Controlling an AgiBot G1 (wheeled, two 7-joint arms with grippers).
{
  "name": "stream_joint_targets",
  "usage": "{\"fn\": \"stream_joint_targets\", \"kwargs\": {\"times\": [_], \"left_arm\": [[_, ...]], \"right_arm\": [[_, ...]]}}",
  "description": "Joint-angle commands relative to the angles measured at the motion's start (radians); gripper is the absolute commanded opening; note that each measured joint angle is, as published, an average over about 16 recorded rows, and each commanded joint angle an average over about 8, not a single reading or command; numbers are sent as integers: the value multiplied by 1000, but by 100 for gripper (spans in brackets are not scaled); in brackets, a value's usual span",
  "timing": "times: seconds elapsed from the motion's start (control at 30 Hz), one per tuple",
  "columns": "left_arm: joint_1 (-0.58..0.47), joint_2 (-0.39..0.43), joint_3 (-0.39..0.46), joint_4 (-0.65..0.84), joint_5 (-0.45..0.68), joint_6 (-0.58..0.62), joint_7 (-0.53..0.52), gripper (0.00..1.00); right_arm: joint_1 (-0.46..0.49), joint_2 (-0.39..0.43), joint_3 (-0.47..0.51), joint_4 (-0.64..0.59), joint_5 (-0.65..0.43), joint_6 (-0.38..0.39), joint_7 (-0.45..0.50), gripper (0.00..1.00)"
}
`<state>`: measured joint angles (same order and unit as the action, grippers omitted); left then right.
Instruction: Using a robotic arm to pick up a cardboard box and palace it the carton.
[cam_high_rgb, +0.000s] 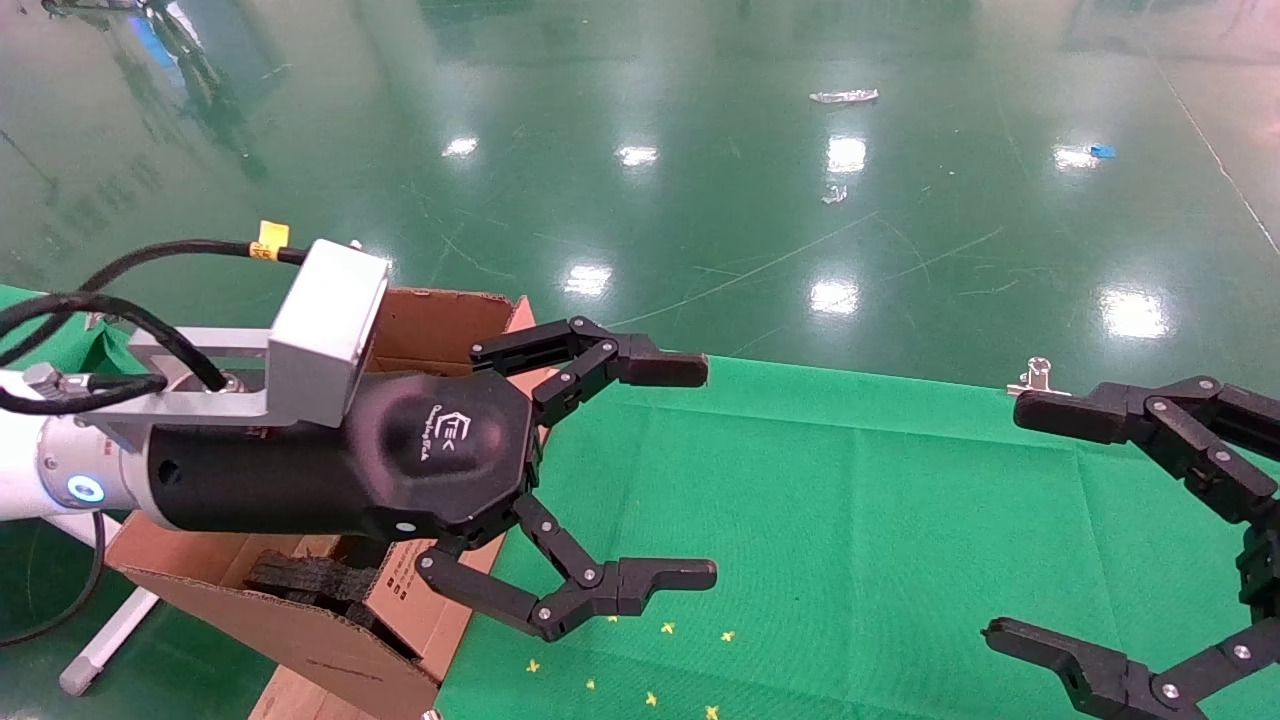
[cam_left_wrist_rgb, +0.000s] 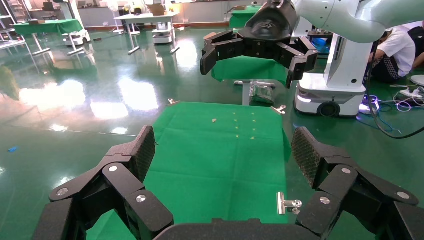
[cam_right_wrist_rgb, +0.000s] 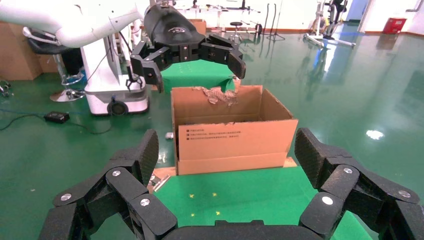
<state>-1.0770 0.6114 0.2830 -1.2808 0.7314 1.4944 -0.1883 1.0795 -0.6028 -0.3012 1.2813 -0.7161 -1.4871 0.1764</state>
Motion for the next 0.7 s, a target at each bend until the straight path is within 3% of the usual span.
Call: {"fn": "stream_joint_targets", "kwargs": {"times": [0.03,0.7], "left_arm": [[0,0,0,0,0,0,0,100],[0,0,0,0,0,0,0,100]], "right_arm": [[0,0,0,0,0,0,0,100],[0,0,0,0,0,0,0,100]]}}
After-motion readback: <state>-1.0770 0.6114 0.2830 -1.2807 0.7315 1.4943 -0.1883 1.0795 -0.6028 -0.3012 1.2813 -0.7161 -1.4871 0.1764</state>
